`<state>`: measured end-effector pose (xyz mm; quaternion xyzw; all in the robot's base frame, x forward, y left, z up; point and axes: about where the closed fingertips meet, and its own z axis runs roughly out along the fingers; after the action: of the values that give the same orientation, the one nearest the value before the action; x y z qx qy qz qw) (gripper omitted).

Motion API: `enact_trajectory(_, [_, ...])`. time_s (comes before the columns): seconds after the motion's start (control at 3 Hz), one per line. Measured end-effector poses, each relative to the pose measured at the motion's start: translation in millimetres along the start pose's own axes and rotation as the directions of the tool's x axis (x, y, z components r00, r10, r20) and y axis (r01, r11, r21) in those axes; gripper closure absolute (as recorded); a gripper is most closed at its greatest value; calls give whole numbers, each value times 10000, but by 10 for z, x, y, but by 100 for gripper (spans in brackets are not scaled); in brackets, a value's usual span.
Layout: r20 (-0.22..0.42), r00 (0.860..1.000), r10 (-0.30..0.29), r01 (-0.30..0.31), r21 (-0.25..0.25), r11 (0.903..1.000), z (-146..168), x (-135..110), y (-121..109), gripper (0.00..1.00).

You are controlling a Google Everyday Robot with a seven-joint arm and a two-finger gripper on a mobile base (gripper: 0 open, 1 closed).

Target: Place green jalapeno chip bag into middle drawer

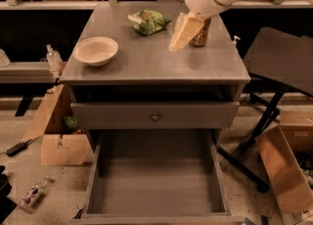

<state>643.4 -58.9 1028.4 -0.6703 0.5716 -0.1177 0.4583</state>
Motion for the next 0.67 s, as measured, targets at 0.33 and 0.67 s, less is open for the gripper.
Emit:
enact_trajectory(0.33, [1069,9918,-707,684,255,9973,797,70,-250,0])
enact_trajectory(0.67, [1719,9783,-1152,1137,187,9933,1501,120,-415,0])
